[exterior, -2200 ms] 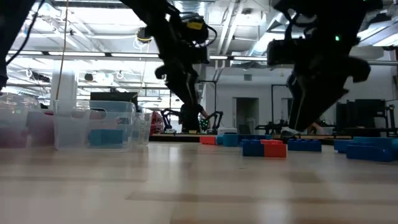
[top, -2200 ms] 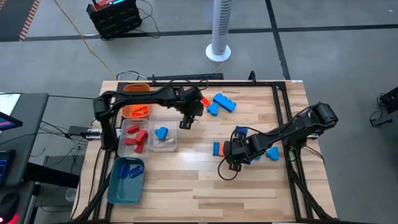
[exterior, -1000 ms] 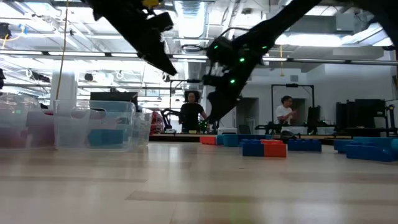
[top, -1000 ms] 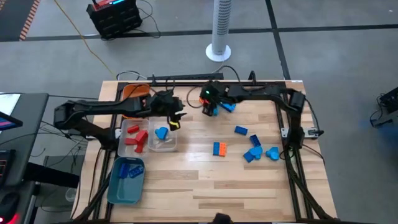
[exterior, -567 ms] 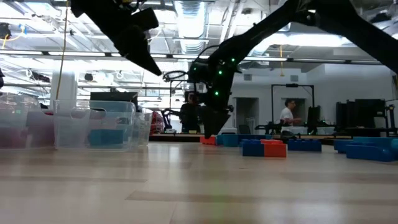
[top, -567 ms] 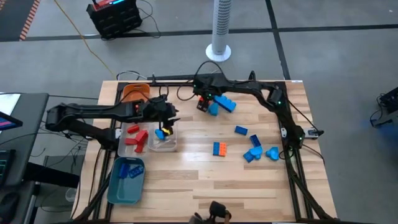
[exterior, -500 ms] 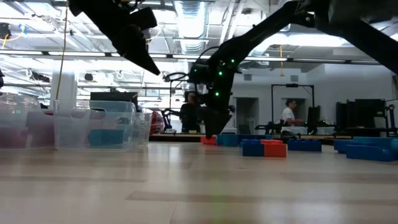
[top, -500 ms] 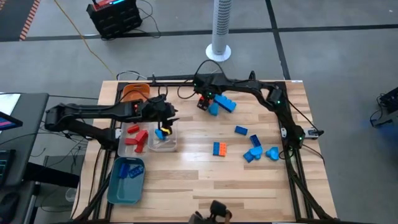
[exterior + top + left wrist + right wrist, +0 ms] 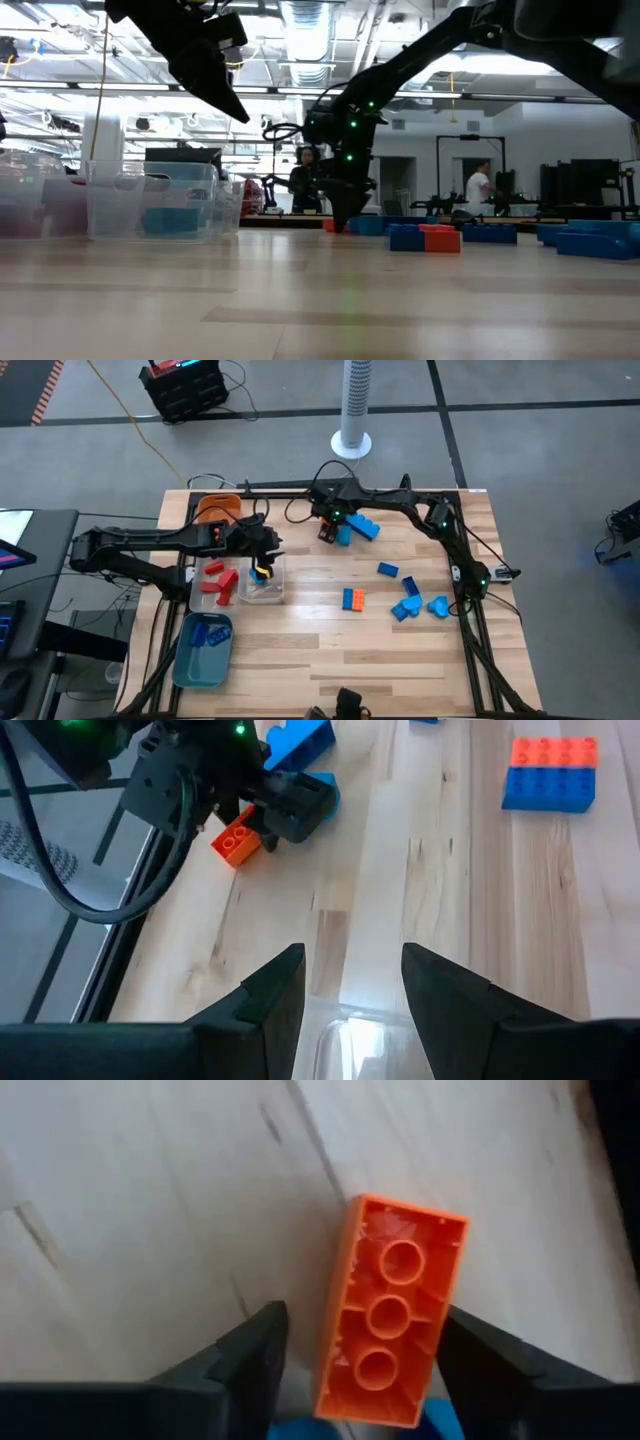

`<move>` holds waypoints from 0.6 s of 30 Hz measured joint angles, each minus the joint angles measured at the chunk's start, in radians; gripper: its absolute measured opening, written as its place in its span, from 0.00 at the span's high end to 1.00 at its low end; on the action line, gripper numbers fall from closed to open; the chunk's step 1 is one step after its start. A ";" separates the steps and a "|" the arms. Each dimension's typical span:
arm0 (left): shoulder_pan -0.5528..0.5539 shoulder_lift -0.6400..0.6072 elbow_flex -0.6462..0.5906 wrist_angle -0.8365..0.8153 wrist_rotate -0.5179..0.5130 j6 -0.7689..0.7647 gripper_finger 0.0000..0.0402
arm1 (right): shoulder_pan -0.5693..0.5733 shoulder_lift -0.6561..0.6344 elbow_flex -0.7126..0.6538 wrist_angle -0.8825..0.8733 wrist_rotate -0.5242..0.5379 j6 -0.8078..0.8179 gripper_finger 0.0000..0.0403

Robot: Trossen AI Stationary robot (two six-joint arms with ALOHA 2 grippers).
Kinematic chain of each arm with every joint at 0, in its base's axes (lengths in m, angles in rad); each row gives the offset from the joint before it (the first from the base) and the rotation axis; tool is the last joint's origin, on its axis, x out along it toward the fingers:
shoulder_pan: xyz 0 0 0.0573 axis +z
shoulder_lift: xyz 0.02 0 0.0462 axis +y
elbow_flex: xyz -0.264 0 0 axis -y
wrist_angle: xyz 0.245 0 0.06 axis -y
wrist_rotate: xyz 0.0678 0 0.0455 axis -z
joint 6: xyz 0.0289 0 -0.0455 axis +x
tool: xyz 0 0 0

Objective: Sort blocks
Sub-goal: Put the orange game piece into the orange bin

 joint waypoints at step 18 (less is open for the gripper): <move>-0.081 0.000 0.000 -0.095 -0.045 -0.023 0.60 | 0.069 -0.217 -0.002 -0.074 -0.004 -0.102 0.74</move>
